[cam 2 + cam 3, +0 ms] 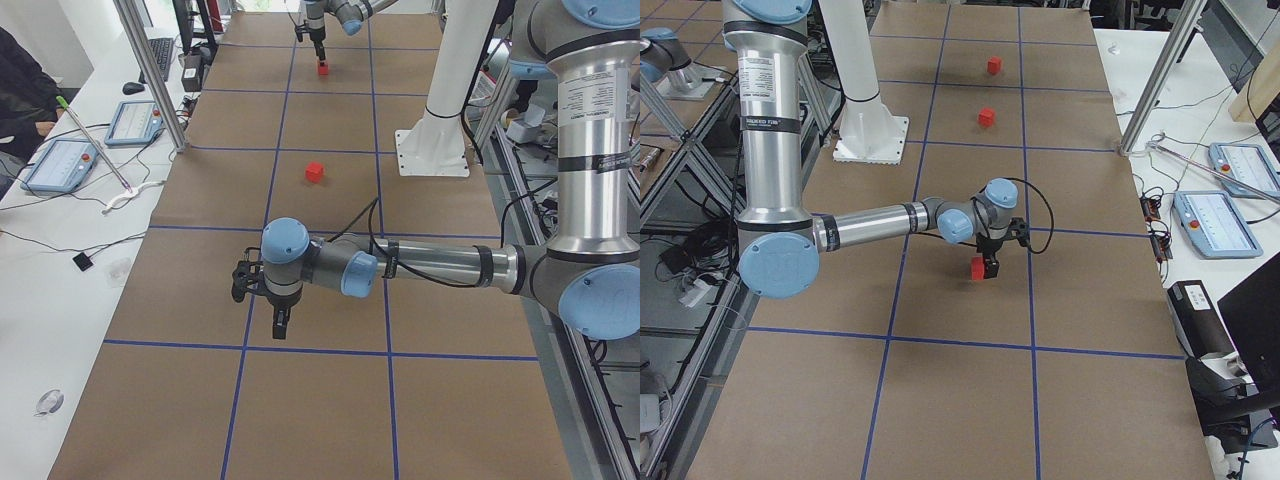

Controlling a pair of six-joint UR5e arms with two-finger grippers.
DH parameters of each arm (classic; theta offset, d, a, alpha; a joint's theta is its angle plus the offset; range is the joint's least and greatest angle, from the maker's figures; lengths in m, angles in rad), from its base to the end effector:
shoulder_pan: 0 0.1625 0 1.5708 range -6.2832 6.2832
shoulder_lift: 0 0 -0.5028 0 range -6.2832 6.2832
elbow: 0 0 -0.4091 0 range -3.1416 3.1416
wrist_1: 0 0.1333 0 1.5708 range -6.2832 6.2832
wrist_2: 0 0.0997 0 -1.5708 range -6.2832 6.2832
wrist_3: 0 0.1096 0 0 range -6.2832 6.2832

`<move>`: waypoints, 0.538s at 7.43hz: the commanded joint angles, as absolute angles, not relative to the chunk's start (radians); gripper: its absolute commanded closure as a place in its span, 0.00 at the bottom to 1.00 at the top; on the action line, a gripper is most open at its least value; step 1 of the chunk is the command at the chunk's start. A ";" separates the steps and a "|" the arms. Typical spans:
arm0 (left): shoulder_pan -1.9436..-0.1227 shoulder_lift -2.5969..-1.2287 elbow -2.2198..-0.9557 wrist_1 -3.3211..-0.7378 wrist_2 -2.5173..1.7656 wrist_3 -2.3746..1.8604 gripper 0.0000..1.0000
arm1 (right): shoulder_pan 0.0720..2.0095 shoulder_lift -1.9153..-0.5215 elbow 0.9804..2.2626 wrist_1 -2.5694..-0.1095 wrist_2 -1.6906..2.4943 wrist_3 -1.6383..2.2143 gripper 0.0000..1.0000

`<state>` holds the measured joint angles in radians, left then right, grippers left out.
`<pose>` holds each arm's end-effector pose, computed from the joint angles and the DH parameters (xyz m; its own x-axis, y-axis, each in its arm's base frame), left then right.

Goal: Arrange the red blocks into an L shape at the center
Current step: 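Reach the right gripper down to the red cube nearest it and grasp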

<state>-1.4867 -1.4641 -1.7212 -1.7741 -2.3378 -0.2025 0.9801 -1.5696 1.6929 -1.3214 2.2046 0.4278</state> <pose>-0.0175 -0.4743 0.6967 0.7052 0.0305 -0.7083 0.0616 0.9926 0.1042 -0.2393 -0.4796 0.6609 0.7149 -0.2504 0.6529 0.2441 0.9643 0.1025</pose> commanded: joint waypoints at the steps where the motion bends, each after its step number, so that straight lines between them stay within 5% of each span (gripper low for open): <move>1: -1.488 -1.465 -1.721 -1.775 -2.338 -0.202 0.00 | 0.962 -1.568 1.681 -1.321 2.203 0.426 0.02; 3: -1.486 -1.465 -1.721 -1.775 -2.338 -0.202 0.00 | 0.962 -1.572 1.658 -1.321 2.204 0.425 0.05; 4: -1.488 -1.463 -1.721 -1.775 -2.338 -0.202 0.00 | 0.959 -1.566 1.654 -1.321 2.203 0.428 0.20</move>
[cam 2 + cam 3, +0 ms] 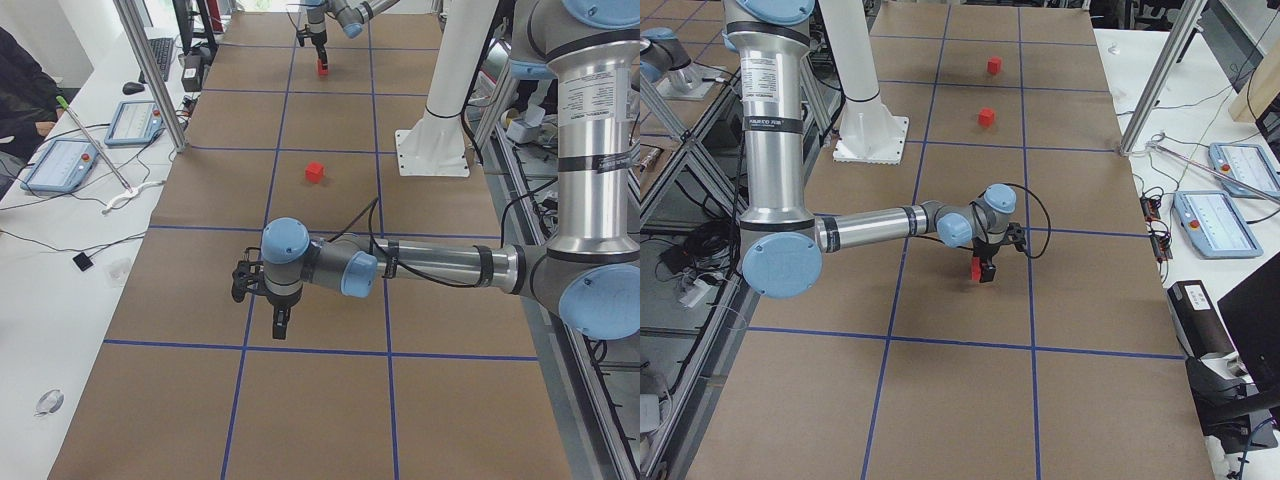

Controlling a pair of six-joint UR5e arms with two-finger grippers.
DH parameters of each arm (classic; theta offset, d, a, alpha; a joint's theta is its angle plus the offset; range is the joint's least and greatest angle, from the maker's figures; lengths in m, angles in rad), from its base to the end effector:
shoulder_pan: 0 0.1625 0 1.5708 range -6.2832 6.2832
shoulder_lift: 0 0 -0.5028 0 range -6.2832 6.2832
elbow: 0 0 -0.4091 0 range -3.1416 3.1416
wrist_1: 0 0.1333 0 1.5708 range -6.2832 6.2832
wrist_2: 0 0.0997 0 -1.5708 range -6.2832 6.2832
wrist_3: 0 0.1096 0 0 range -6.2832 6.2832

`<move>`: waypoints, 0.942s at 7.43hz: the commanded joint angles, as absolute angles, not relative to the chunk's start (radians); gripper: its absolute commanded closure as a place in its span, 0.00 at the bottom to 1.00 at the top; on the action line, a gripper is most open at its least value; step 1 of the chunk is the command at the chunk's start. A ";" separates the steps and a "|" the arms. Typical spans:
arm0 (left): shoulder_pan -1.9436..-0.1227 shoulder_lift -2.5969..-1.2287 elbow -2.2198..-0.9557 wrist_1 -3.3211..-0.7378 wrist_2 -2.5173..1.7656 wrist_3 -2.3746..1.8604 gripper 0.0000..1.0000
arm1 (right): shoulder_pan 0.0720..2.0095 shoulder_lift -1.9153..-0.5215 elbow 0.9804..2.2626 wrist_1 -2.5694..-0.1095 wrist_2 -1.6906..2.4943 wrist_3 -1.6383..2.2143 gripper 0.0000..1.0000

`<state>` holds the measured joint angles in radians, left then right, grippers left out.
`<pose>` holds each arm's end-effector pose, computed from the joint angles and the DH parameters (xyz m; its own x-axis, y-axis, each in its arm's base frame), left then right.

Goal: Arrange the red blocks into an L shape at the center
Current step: 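Reach the right gripper down to the red cube nearest it and grasp, then carry the red cube with the right gripper toward the center cube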

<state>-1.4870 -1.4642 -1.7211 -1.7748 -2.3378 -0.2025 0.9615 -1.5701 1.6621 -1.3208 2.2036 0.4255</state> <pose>-0.0176 -0.4744 0.6966 0.7052 0.0308 -0.7084 0.0619 0.9926 0.1049 -0.2479 -0.4749 0.6775 0.7215 -0.2496 0.6459 0.2650 0.9613 0.0755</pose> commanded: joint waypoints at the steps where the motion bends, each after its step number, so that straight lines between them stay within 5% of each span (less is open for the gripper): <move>1: -1.486 -1.463 -1.723 -1.775 -2.338 -0.202 0.00 | 0.957 -1.562 1.652 -1.321 2.203 0.428 0.85; 2: -1.486 -1.463 -1.721 -1.775 -2.338 -0.202 0.00 | 0.957 -1.556 1.652 -1.319 2.204 0.423 1.00; 4: -1.486 -1.463 -1.723 -1.775 -2.338 -0.202 0.00 | 0.960 -1.542 1.745 -1.336 2.210 0.436 1.00; 7: -1.486 -1.463 -1.729 -1.775 -2.391 -0.204 0.00 | 0.890 -1.271 1.756 -1.463 2.203 0.734 1.00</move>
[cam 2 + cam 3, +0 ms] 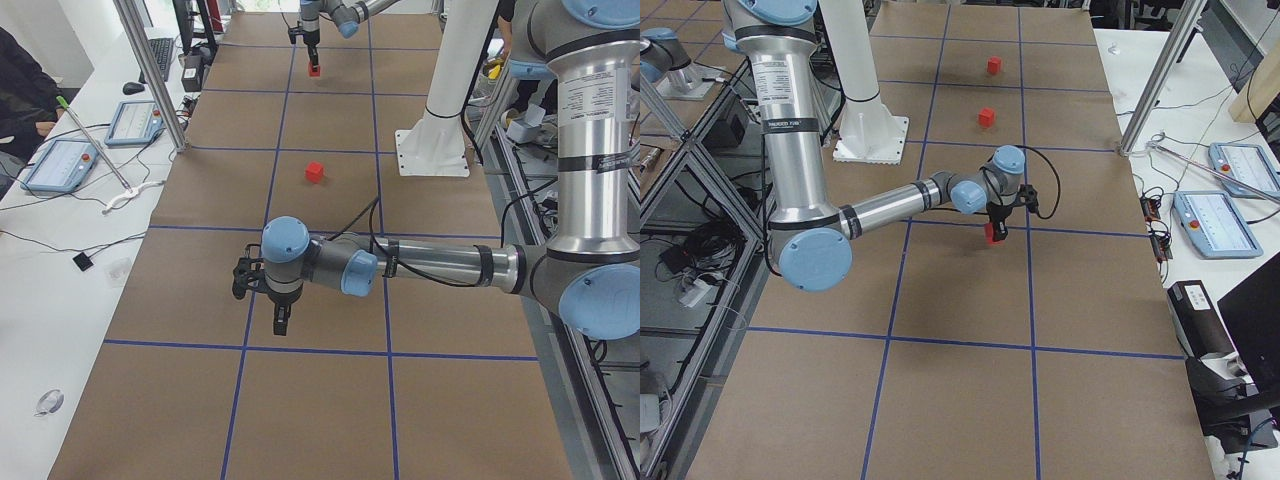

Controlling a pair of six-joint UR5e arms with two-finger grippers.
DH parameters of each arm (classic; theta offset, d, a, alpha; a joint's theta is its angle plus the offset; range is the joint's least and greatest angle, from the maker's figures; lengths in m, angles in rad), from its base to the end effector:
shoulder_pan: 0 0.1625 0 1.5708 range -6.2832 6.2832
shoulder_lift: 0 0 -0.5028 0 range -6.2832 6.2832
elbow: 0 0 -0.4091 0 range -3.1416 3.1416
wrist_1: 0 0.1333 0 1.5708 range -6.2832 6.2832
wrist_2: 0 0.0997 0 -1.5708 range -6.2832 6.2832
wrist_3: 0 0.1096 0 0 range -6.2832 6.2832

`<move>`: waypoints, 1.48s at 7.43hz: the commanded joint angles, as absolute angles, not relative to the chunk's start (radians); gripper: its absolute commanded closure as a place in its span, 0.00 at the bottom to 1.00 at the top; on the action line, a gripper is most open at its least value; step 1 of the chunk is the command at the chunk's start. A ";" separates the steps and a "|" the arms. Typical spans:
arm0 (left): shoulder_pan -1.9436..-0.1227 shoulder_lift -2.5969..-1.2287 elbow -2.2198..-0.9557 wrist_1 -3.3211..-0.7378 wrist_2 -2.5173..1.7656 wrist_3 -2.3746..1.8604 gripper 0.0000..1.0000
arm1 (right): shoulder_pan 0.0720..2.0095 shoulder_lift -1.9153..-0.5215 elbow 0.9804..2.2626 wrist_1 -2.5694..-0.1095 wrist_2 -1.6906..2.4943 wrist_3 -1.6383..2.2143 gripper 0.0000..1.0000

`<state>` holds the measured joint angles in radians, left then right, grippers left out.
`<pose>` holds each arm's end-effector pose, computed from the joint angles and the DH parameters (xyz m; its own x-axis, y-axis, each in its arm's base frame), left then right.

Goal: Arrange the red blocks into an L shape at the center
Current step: 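Carry the red cube with the right gripper toward the center cube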

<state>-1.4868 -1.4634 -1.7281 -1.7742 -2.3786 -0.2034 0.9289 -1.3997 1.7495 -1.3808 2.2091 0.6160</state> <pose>-0.0144 -0.4731 0.6903 0.6760 0.0387 -0.7359 0.0565 0.9930 0.1041 -0.3052 -0.5218 0.5420 0.6721 -0.1957 0.7141 0.1535 0.9803 0.1242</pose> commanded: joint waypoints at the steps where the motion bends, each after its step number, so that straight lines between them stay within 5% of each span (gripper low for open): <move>1: -1.486 -1.463 -1.727 -1.775 -2.391 -0.203 0.00 | 0.852 -1.176 1.758 -1.515 2.201 0.815 1.00; 4: -1.486 -1.463 -1.720 -1.775 -2.393 -0.202 0.00 | 0.643 -0.956 1.732 -1.545 2.051 1.185 1.00; 6: -1.485 -1.463 -1.713 -1.776 -2.391 -0.203 0.00 | 0.576 -0.792 1.593 -1.585 1.996 1.235 1.00; 11: -1.482 -1.463 -1.706 -1.798 -2.388 -0.201 0.00 | 0.499 -0.699 1.428 -1.575 1.965 1.278 1.00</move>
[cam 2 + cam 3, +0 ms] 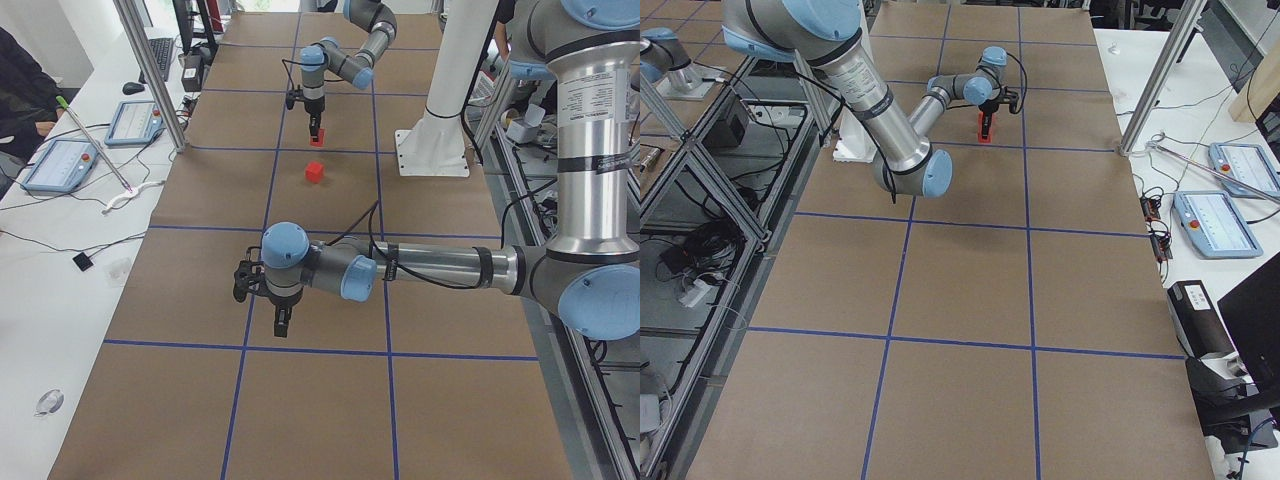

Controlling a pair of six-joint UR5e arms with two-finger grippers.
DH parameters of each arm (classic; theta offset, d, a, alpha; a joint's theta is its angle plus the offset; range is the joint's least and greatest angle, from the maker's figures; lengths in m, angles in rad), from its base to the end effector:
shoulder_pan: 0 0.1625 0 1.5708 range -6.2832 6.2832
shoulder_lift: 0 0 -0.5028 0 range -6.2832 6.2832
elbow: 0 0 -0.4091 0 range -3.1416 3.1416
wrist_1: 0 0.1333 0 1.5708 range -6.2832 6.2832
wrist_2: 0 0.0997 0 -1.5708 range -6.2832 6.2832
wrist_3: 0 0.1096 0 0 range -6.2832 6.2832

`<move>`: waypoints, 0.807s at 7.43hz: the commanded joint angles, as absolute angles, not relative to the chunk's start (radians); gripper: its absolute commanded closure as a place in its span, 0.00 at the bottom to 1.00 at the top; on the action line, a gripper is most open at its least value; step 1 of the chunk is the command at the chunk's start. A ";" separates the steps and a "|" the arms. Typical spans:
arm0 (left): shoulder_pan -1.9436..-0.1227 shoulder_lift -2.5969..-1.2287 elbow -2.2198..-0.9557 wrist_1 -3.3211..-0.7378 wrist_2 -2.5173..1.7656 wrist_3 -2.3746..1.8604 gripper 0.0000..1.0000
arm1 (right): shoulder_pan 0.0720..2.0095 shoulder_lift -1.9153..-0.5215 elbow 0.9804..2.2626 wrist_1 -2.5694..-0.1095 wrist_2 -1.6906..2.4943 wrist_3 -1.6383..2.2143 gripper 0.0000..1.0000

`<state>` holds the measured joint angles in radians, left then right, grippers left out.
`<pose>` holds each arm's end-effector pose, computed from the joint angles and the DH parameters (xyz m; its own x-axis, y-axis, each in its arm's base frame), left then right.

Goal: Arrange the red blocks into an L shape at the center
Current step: 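Carry the red cube with the right gripper toward the center cube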

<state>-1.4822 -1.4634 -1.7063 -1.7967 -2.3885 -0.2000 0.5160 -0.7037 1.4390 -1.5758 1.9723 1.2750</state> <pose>-0.0115 -0.4733 0.6984 0.6688 0.0467 -0.7420 0.0482 0.9932 0.1060 -0.6758 -0.4874 0.2221 0.6861 0.0807 0.7230 -0.0286 0.9961 -0.0840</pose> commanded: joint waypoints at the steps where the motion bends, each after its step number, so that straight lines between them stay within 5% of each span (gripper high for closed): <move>1: -1.482 -1.463 -1.706 -1.798 -2.388 -0.202 0.00 | 0.488 -0.699 1.427 -1.575 1.953 1.276 1.00; 6: -1.482 -1.463 -1.709 -1.798 -2.388 -0.204 0.00 | 0.471 -0.704 1.417 -1.574 1.930 1.249 1.00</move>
<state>-1.4818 -1.4634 -1.7076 -1.7978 -2.3884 -0.2028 0.4776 -0.7037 1.4233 -1.5751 1.9399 1.2519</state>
